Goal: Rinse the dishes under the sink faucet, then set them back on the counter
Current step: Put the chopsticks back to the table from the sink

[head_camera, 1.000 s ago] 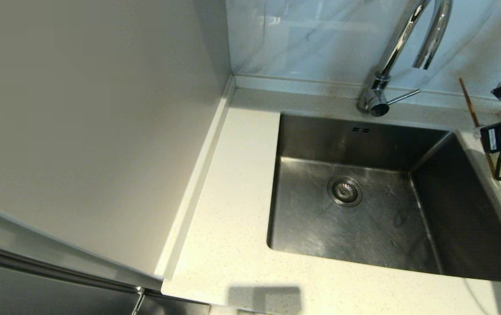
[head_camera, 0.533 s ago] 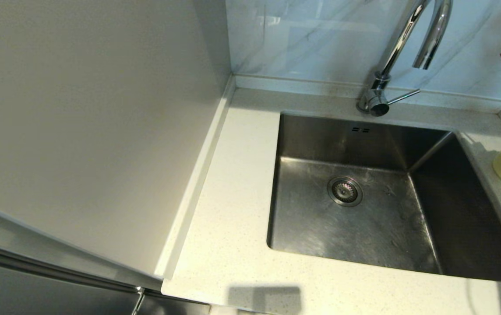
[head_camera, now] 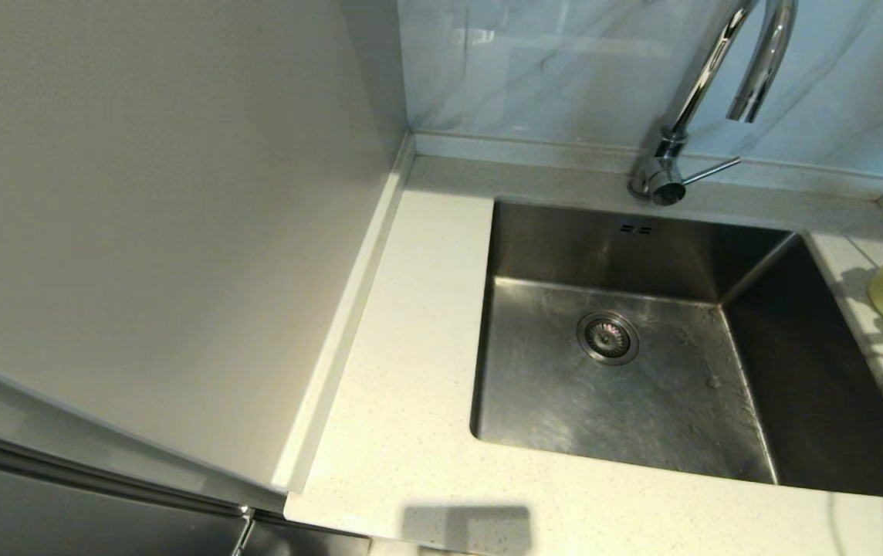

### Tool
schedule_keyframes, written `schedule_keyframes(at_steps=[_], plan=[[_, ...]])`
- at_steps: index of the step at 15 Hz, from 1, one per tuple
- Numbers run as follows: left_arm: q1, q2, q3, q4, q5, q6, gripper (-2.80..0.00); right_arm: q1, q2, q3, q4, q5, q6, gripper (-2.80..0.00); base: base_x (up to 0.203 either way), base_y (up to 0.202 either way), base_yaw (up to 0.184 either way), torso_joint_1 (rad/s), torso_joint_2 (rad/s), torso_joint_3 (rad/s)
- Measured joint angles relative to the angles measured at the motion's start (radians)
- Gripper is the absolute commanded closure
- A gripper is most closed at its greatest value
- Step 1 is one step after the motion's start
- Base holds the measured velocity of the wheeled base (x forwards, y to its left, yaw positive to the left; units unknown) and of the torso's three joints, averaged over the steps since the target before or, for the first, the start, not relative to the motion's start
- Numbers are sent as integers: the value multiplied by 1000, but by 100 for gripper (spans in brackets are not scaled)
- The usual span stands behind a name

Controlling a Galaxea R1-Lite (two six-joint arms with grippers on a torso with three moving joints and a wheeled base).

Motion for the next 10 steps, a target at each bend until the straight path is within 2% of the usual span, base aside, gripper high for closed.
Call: schedule_keyframes(at_steps=[4,10], plan=[[0,0,0,0,0,0,0,-68,33,66,-4,-10,-75,0,0,0,0,0,0,0],[0,0,0,0,0,0,0,-84,83,140,-7,-38,-82,0,0,0,0,0,0,0]])
